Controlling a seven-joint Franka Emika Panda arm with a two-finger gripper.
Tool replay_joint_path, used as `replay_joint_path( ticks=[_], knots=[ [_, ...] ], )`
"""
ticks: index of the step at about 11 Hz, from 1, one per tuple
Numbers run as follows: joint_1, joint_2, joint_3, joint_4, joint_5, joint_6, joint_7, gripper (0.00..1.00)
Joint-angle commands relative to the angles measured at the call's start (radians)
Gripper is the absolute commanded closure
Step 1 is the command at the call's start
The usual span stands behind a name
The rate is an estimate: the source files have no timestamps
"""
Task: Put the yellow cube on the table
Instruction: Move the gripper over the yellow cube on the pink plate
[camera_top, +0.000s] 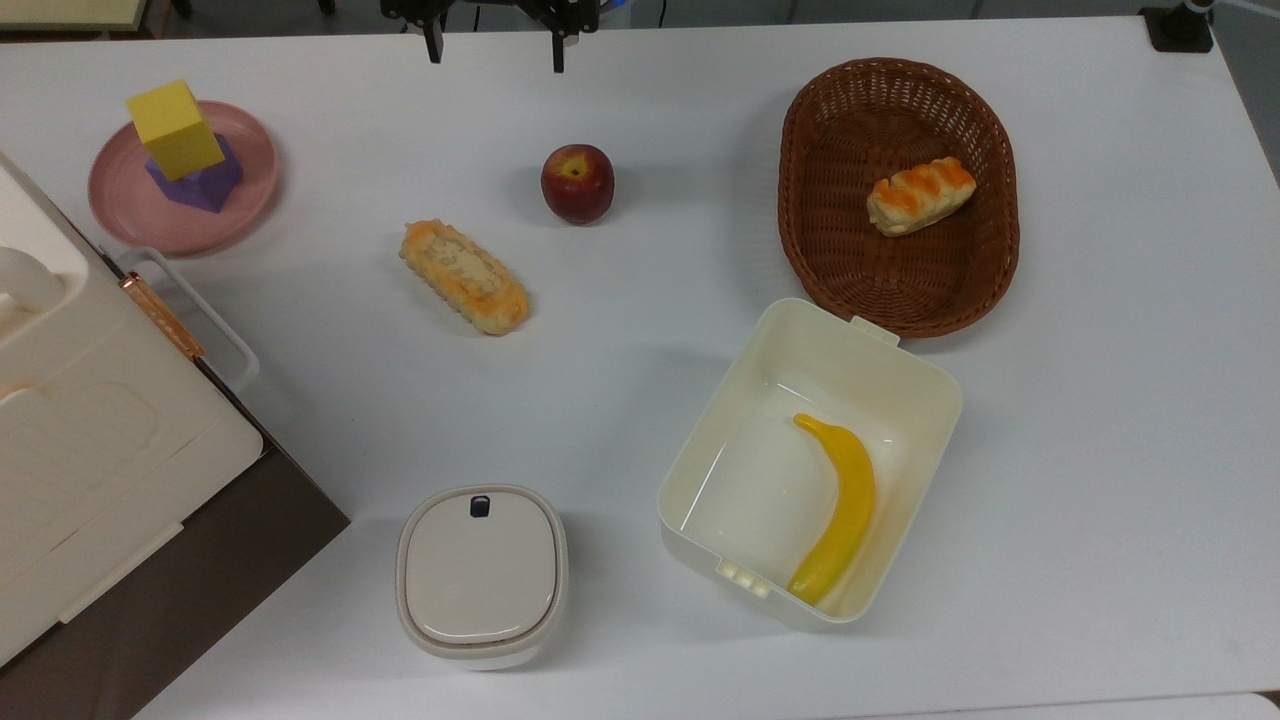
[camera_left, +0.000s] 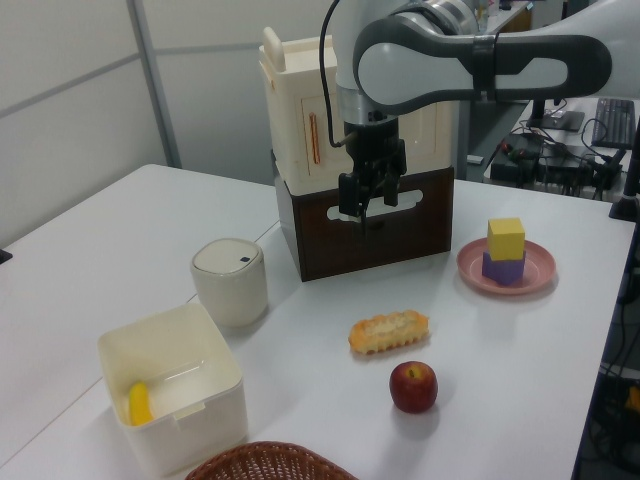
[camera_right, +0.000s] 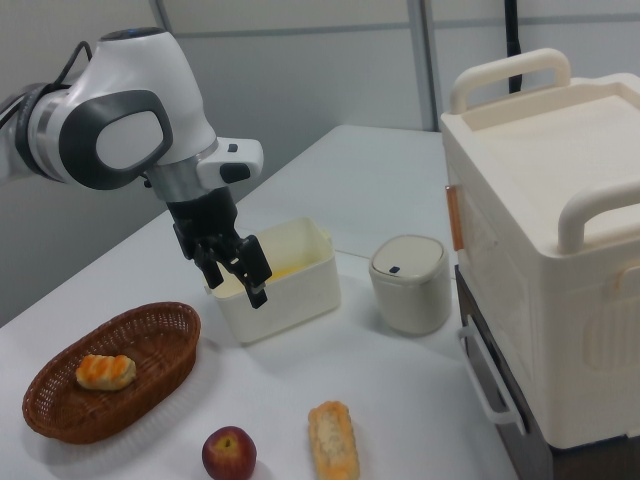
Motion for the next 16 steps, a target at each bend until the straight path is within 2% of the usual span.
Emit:
replay_joint_path(
  ticks=[1,4,6,10,13,16],
  knots=[
    [0.011,-0.009,-0.013,-0.006,0.018,-0.026,-0.005,0.00],
    [0.006,-0.007,-0.019,-0.006,0.018,-0.026,-0.007,0.00],
    [-0.032,-0.007,-0.021,-0.006,0.009,-0.023,-0.025,0.00],
    [-0.195,-0.005,-0.022,-0.008,0.003,-0.025,-0.405,0.00],
    [-0.313,0.027,-0.022,-0.014,-0.090,-0.022,-0.645,0.00],
    [-0.448,0.036,-0.022,-0.026,-0.097,-0.015,-0.843,0.00]
  ],
)
